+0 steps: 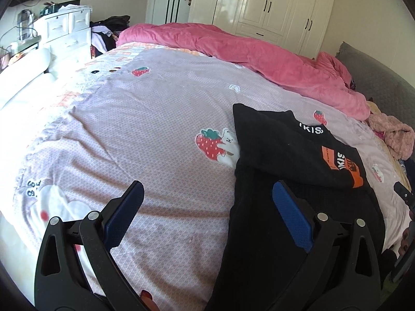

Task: Fold small clothes
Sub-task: 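Move both grippers back toward the hem of the black shirt, then grasp the shirt hem with the left gripper while the right gripper grasps it too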

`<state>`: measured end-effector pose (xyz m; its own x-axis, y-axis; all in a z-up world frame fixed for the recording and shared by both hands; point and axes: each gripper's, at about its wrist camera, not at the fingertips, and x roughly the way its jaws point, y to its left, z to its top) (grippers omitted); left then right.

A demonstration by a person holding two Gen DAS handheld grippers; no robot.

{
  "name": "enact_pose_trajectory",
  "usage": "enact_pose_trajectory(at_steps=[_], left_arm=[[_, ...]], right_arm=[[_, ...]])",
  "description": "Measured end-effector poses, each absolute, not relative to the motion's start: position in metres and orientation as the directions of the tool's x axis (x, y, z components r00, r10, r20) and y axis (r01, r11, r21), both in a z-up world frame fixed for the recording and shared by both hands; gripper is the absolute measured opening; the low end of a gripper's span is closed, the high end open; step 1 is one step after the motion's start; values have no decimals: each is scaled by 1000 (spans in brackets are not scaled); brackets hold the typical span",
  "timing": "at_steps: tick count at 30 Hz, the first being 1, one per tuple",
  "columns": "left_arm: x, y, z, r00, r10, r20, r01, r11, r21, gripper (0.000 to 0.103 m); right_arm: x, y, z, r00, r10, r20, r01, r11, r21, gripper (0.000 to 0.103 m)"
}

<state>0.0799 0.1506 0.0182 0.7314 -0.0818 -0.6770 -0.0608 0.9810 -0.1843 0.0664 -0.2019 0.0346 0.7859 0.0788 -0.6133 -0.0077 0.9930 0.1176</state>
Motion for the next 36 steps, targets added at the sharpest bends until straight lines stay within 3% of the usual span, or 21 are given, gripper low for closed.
enact_pose_trajectory(at_steps=[31,35,36], left_arm=[[17,135,-25,617,-174,-768,27,979,-201,93],[12,131,-32,599,-190,-778,40,977,-208,87],[11,130,-34,595,-193,-780,41,977,-210,85]], right_arm=[[-17,-250,-23,640,88,-763,20,991,131,96],[-24,-251,-30,619,106,-778,14,989,145,92],[-25,-251,-31,616,111,-780,11,989,150,83]])
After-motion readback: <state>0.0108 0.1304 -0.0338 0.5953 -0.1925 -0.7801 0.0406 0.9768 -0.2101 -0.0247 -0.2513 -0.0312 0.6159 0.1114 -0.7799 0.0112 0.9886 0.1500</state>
